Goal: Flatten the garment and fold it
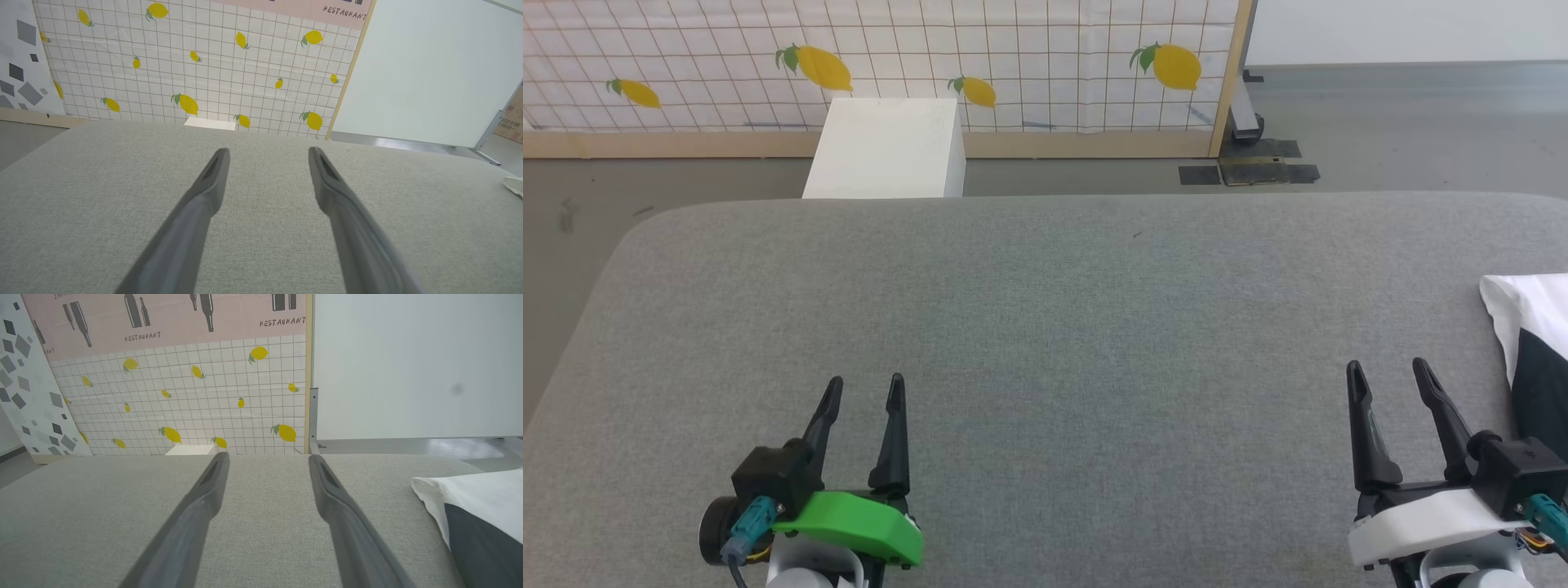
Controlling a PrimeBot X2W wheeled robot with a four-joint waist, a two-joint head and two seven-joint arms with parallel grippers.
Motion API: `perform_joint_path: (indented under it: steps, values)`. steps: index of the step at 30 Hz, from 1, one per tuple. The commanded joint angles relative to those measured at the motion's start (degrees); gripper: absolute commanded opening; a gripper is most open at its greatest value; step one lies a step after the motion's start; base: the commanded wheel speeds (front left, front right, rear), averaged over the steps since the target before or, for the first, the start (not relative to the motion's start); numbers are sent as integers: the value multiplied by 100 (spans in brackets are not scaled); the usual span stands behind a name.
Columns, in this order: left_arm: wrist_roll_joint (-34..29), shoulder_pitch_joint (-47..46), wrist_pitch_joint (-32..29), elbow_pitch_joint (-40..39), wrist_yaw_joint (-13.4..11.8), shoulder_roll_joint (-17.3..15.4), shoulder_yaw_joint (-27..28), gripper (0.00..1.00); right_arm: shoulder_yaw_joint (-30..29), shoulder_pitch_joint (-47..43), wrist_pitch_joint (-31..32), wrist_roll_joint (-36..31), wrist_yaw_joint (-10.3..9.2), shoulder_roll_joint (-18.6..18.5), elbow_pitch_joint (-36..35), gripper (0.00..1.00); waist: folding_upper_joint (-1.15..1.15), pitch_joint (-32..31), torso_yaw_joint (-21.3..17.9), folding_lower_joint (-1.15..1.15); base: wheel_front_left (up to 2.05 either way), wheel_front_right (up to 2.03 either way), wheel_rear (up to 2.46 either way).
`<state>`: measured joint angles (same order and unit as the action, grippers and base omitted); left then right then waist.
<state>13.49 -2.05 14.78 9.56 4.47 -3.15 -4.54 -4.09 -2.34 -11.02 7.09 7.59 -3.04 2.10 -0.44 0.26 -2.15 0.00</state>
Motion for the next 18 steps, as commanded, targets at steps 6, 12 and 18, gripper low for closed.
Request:
perform_joint_path:
  steps: [6, 12, 18]
  values:
    - [39, 58, 21, -3, -48, 26, -14, 100, 2, -14, 30, 70, -10, 15, -17, 100, 43, 12, -29, 0, 0, 0, 0]
    - [1, -3, -10, 9, -26, -1, -8, 0, 1, 1, 45, 53, 0, -1, 9, 0, 0, 11, -36, 0, 0, 0, 0]
    - [2, -3, -10, 9, -26, -1, -7, 0, 2, 1, 45, 53, 0, -2, 9, 0, 0, 11, -36, 0, 0, 0, 0]
